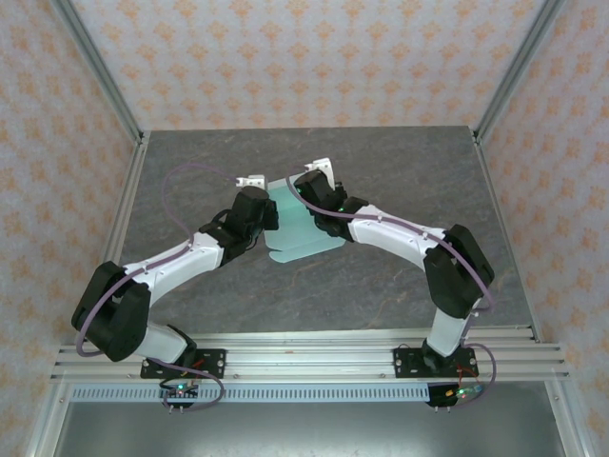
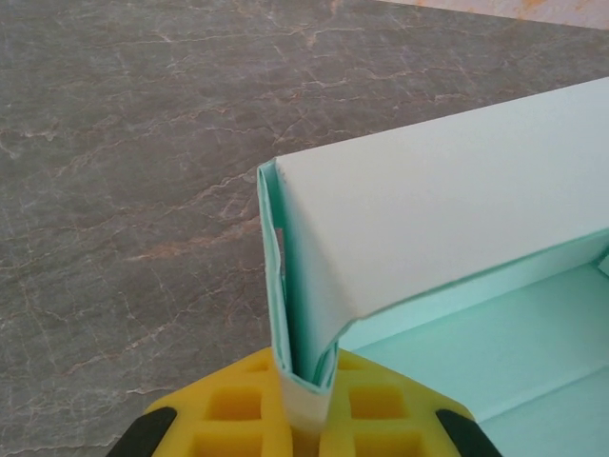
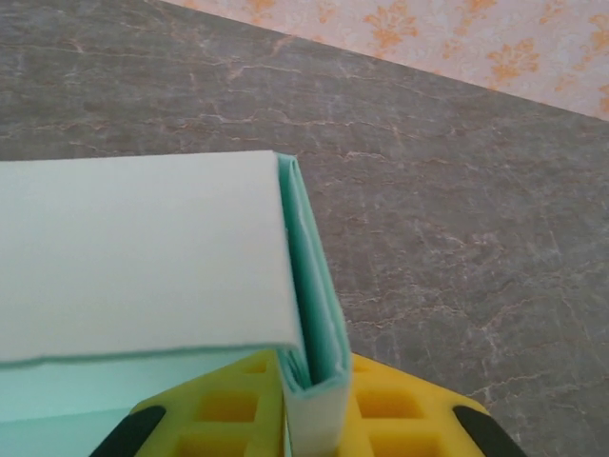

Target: Fold the paper box

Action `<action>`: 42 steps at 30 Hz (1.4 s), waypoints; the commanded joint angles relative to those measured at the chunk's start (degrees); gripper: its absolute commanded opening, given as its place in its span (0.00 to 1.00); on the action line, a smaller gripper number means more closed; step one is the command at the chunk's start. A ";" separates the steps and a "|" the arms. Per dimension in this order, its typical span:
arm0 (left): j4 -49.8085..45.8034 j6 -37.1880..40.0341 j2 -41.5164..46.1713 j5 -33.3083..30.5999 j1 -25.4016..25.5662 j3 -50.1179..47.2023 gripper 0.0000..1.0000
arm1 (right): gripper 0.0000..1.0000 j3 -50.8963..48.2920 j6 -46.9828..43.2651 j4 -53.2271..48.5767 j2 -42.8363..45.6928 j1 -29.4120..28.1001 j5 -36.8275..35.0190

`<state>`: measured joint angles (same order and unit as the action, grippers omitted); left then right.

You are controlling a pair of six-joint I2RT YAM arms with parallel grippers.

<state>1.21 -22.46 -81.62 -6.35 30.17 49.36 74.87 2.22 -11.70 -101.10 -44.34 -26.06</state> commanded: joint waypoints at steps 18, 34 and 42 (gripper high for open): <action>-4.13 1.46 -1.18 -5.25 -0.07 1.11 0.08 | 0.47 -5.45 1.53 -1.77 9.32 1.62 21.48; -1.24 3.96 0.88 -4.73 -0.05 -2.21 0.07 | 0.57 -6.95 -4.11 -9.62 22.19 5.75 34.64; -0.51 4.36 2.21 -3.35 -0.03 -3.33 0.07 | 0.57 -7.95 -2.61 -9.17 22.78 12.87 48.41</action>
<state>-1.61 -18.98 -81.60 -9.61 30.28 46.59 67.79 -0.43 -19.84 -79.26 -31.46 16.25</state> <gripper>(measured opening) 0.075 0.568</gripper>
